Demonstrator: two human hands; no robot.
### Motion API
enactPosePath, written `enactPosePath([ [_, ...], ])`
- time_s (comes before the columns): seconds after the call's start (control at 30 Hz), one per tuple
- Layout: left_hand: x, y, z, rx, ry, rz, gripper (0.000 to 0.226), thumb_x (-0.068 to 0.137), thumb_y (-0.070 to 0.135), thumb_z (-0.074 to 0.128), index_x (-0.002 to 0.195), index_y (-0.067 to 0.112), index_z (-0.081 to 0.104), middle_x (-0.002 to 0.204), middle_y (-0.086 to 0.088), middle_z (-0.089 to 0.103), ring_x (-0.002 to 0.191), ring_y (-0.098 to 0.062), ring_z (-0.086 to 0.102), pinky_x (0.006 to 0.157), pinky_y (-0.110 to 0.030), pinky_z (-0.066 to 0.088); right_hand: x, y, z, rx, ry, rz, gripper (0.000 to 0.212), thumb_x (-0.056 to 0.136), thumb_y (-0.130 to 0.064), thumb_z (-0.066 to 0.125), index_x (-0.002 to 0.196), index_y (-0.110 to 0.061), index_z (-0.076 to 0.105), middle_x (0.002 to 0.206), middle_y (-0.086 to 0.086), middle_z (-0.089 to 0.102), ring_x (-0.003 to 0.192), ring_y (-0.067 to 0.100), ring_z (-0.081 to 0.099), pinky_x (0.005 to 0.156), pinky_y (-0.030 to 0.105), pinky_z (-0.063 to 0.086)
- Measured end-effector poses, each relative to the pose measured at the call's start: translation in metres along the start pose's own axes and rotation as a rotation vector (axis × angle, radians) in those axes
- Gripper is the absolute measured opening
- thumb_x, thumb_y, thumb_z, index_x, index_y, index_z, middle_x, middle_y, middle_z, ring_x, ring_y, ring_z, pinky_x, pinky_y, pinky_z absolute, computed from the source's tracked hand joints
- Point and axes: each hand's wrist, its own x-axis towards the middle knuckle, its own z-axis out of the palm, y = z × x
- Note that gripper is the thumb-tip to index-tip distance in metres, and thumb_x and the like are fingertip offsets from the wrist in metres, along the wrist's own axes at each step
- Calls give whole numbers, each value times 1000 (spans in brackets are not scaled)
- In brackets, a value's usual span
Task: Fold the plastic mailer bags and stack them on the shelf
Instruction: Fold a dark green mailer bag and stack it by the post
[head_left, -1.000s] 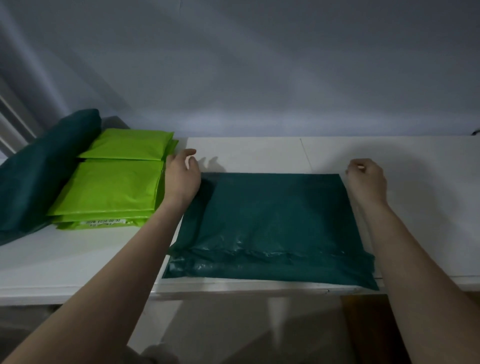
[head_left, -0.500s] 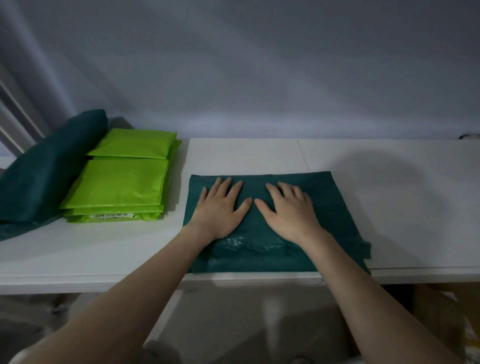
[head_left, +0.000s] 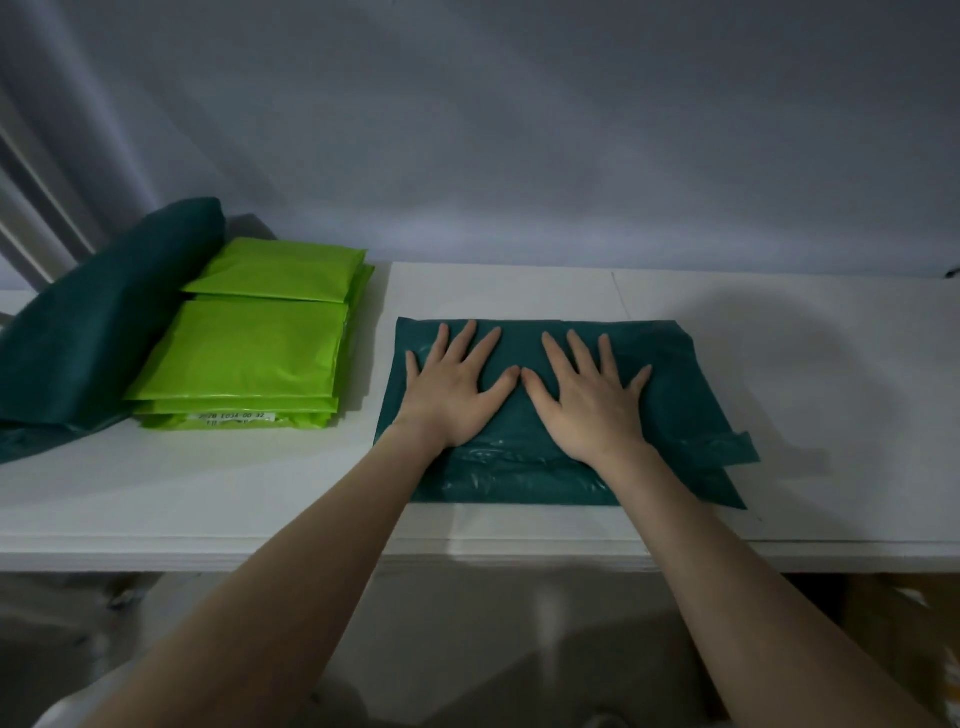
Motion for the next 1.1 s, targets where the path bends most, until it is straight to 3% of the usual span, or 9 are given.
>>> enactPosePath([
  [0.33,38,-5,-1,20,23,33,61,94,58,26,149,36,14,159,6,6,147,-20,-5,116,-52,-5,35,1,1,-22,-1,31,63,93,-62,8,150,-35,4,160,-4,2,146,25,-8,110,66,-6],
  [0.5,31,-4,-9,-122,146,47,50,99,41,27,144,21,31,157,-5,16,146,-22,6,118,-48,4,30,-4,-13,-165,-65,24,64,94,-59,2,150,-30,-1,160,-2,-3,146,25,-9,110,63,-10],
  [0.6,20,-11,-17,-270,233,54,48,98,36,31,133,6,44,145,-15,36,137,-28,30,116,-41,20,22,-17,-25,-116,-43,-27,63,95,-57,5,151,-27,1,160,-1,-3,147,22,-4,113,60,-4],
  [0.7,-1,-21,-27,-278,194,86,40,100,24,33,129,1,47,135,-17,45,127,-29,41,110,-31,26,1,-39,-31,-32,10,-129,59,98,-50,11,151,-23,7,160,-1,1,147,20,2,116,56,3],
  [0.9,-42,-35,-53,-109,295,169,41,89,14,33,120,2,56,114,-16,58,104,-34,52,94,-43,42,-50,-79,-26,-9,84,-297,52,99,-32,29,147,-13,22,156,3,18,141,22,19,112,48,22],
  [1.03,-74,-39,-61,-14,206,217,42,81,-5,40,116,3,61,111,-17,57,100,-36,54,85,-44,47,-75,-95,-20,-69,94,-335,47,96,-27,34,140,-9,34,139,5,35,126,25,31,98,42,30],
  [1.1,-90,-38,-61,56,109,211,43,83,-2,41,117,11,63,116,-12,57,101,-33,57,84,-42,48,-83,-100,-17,-89,50,-336,43,96,-27,33,135,-10,39,133,5,39,122,25,34,95,43,31],
])
